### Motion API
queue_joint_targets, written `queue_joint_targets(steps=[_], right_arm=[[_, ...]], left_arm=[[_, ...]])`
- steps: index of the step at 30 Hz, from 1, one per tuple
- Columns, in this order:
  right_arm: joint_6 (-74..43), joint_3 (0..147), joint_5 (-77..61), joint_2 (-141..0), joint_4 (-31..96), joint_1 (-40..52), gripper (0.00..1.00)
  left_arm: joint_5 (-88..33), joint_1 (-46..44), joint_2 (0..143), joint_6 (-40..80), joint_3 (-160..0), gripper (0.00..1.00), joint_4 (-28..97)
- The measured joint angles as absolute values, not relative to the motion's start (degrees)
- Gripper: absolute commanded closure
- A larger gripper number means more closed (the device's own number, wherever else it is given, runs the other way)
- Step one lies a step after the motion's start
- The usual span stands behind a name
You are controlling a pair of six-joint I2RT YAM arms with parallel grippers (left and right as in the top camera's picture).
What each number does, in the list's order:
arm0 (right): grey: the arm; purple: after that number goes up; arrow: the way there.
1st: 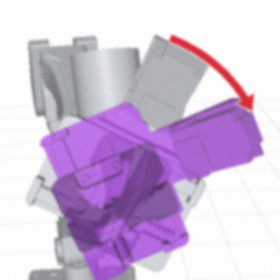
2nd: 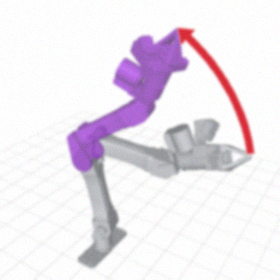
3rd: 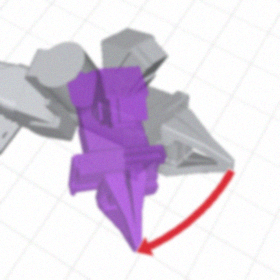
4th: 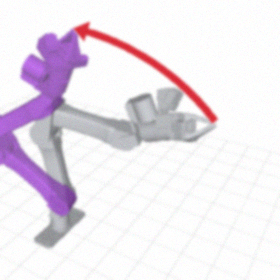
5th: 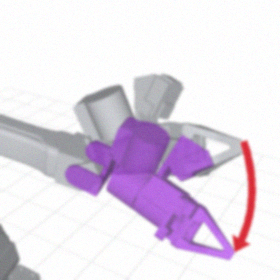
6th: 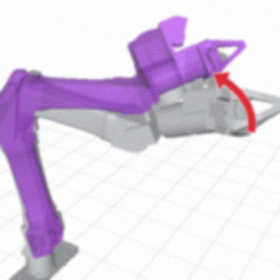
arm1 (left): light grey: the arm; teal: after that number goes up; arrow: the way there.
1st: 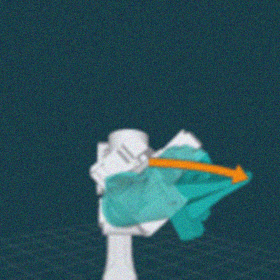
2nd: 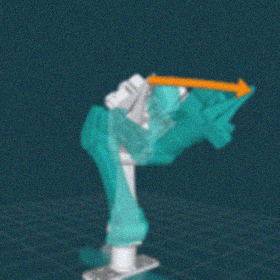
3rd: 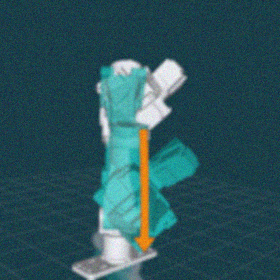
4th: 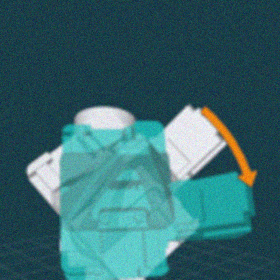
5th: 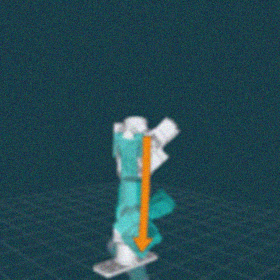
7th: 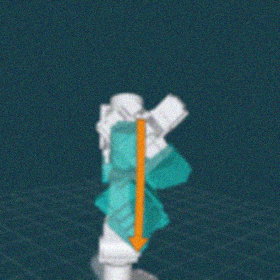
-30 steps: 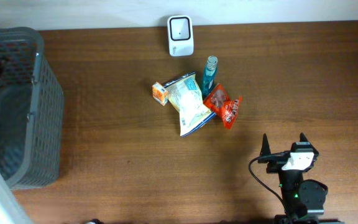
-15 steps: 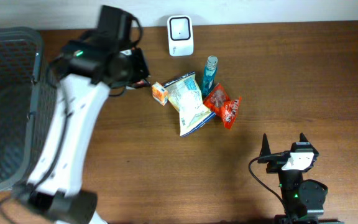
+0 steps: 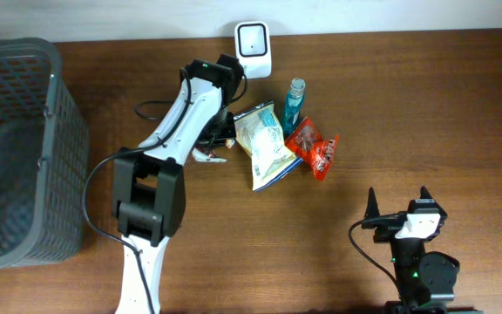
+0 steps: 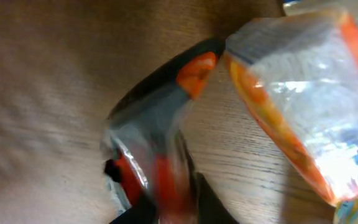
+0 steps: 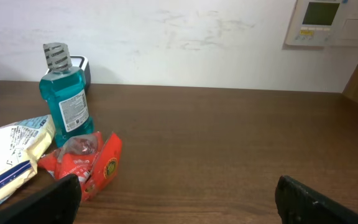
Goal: Scan the item barcode
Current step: 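Lift the red-black package out and drop it left of the orange box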
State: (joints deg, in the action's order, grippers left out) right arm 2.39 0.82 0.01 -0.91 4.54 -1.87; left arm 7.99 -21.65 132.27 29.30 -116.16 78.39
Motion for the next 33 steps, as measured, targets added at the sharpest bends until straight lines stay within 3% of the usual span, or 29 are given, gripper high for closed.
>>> queue_joint_targets(steps=[2, 6, 10, 11, 12, 15, 21, 27, 33], right_arm=[[2.39, 0.82, 0.01, -0.91, 4.56, -1.87, 0.02], [2.42, 0.82, 0.01, -0.91, 4.56, -1.87, 0.02], [2.39, 0.82, 0.01, -0.91, 4.56, -1.87, 0.02], [2.42, 0.82, 0.01, -0.91, 4.54, -1.87, 0.02], [2.39, 0.84, 0.01, -0.91, 4.56, -1.87, 0.02], [2.39, 0.84, 0.01, -0.91, 4.56, -1.87, 0.02], [2.39, 0.84, 0.01, -0.91, 4.56, -1.87, 0.02], [2.39, 0.82, 0.01, -0.91, 4.54, -1.87, 0.02], [2.42, 0.84, 0.01, -0.91, 4.56, -1.87, 0.02]], left_arm=[[7.99, -21.65, 132.29, 29.39, -116.16, 0.52, 78.28], [7.99, -21.65, 132.29, 29.1, -116.16, 0.5, 77.67], [7.51, -21.28, 133.14, 29.1, -125.82, 0.47, 86.35], [7.4, -20.78, 133.36, 29.08, -131.2, 0.11, 89.45], [7.33, -19.35, 132.84, 29.1, -140.14, 0.01, 93.25], [6.63, -17.65, 132.03, 27.46, -148.33, 0.01, 96.4], [5.61, -12.71, 128.53, 26.09, -149.05, 0.01, 96.64], [-3.92, -8.32, 124.9, 18.04, -149.03, 0.01, 96.66], [-6.87, -7.79, 122.65, 15.14, -139.33, 0.01, 96.64]])
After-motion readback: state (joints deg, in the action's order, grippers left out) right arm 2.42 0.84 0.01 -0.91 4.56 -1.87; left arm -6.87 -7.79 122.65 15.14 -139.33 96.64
